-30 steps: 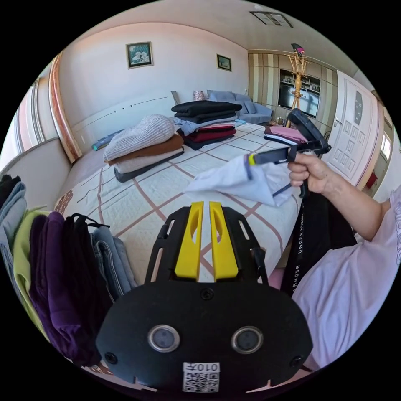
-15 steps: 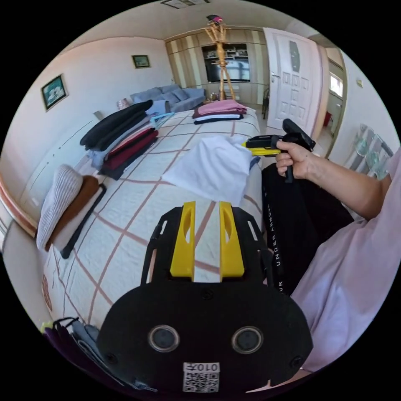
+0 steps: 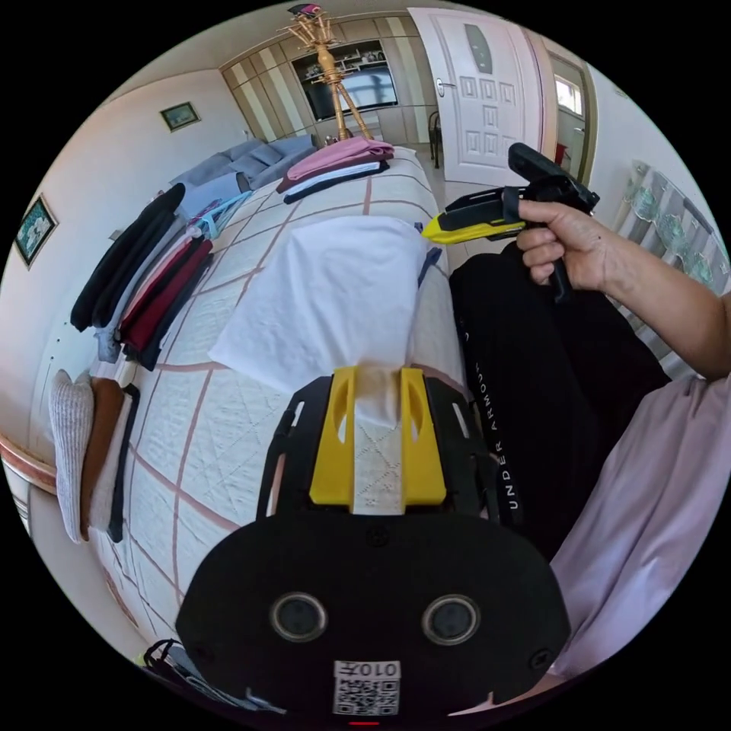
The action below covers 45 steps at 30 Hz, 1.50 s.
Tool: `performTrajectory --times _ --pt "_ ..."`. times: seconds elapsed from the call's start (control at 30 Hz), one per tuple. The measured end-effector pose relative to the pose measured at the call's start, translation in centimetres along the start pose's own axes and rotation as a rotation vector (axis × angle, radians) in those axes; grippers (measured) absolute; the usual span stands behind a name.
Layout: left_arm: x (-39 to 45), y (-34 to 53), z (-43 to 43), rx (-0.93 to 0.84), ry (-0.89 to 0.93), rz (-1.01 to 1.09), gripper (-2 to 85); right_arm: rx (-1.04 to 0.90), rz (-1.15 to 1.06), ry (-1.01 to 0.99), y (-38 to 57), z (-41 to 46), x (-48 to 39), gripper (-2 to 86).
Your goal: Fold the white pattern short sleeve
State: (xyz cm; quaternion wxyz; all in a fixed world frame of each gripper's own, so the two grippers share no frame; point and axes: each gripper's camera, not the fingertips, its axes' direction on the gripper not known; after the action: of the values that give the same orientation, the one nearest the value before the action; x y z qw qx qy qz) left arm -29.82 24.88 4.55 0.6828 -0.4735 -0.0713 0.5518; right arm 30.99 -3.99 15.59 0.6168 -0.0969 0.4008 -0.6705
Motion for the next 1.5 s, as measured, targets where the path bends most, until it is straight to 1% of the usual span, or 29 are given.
performTrajectory --times 0.1,0.2,0.23,0.3,0.37,0.47,0.5,0.53,0.57,0.6,0.67,0.8,0.87,0.93,1.0,1.1,1.17,1.23,1.3,1.37,1.43,1.5 --pt "-1.2 0.6 0.2 0.003 0.034 -0.003 9.4 0.006 -0.028 0.039 0.4 -1.0 -0.3 3.2" --pt "-2.3 0.9 -0.8 0.005 0.047 -0.006 9.8 0.039 -0.141 0.109 0.4 -1.7 -2.7 3.6" --pt "-2.8 1.2 -2.1 0.053 0.035 -0.02 9.9 0.042 -0.208 0.139 0.2 -1.7 -4.1 3.9" --pt "-4.0 1.8 -3.5 0.11 -0.006 -0.054 10.1 0.031 -0.312 0.199 -0.3 -1.1 -6.3 4.4" --pt "-5.8 2.3 -3.4 0.113 -0.046 -0.099 10.2 0.003 -0.416 0.298 -1.2 0.4 -8.7 4.6" --pt "-9.4 3.0 -1.5 0.079 0.031 -0.182 10.3 -0.07 -0.475 0.38 -1.8 3.1 -9.9 4.3" --pt "-10.4 3.3 -0.8 0.092 0.076 -0.201 10.3 -0.107 -0.479 0.386 -1.8 3.8 -10.0 4.3" --pt "-11.0 3.5 0.2 0.071 0.102 -0.209 10.4 -0.195 -0.482 0.4 -1.8 5.1 -9.8 4.2" --pt "-11.3 3.6 0.7 0.052 0.105 -0.212 10.4 -0.224 -0.481 0.418 -1.5 5.6 -9.8 4.1" --pt "-11.8 3.9 1.4 0.03 0.087 -0.223 10.5 -0.214 -0.481 0.423 -1.4 5.4 -9.8 4.0" --pt "-13.1 4.7 1.6 0.044 0.066 -0.271 10.7 -0.15 -0.47 0.429 -1.8 3.9 -10.6 4.2" --pt "-19.2 6.5 2.1 0.108 0.099 -0.487 11.2 -0.102 -0.512 0.486 -5.3 3.2 -13.0 4.5" --pt "-21.8 7.0 3.1 0.128 0.16 -0.57 11.2 -0.121 -0.517 0.515 -8.7 4.4 -14.1 4.6" --pt "-24.8 7.7 5.2 0.137 0.282 -0.664 10.8 -0.155 -0.508 0.521 -11.0 5.8 -14.5 4.9" --pt "-26.0 8.0 6.3 0.141 0.328 -0.7 10.1 -0.192 -0.502 0.544 -12.6 7.4 -14.6 5.0" --pt "-26.2 7.3 7.2 0.096 0.285 -0.67 8.0 -0.253 -0.491 0.565 -13.8 9.8 -14.4 5.2" --pt "-26.2 6.8 7.9 0.071 0.291 -0.652 6.0 -0.292 -0.483 0.551 -13.8 11.3 -14.3 5.1" --pt "-26.5 6.7 8.6 0.089 0.327 -0.653 3.0 -0.295 -0.495 0.579 -13.7 11.9 -14.5 4.5" --pt "-26.6 6.8 8.8 0.099 0.337 -0.647 1.6 -0.296 -0.515 0.646 -13.6 12.2 -14.8 3.6" --pt "-26.7 6.9 8.9 0.1 0.34 -0.633 0.9 -0.257 -0.532 0.684 -13.8 10.9 -15.1 2.9" --pt "-26.8 7.3 8.8 0.101 0.334 -0.622 0.4 -0.239 -0.502 0.649 -14.3 8.9 -14.3 3.0" --pt "-26.9 7.6 8.9 0.108 0.344 -0.624 0.3 -0.23 -0.437 0.56 -15.1 7.0 -12.4 3.2"
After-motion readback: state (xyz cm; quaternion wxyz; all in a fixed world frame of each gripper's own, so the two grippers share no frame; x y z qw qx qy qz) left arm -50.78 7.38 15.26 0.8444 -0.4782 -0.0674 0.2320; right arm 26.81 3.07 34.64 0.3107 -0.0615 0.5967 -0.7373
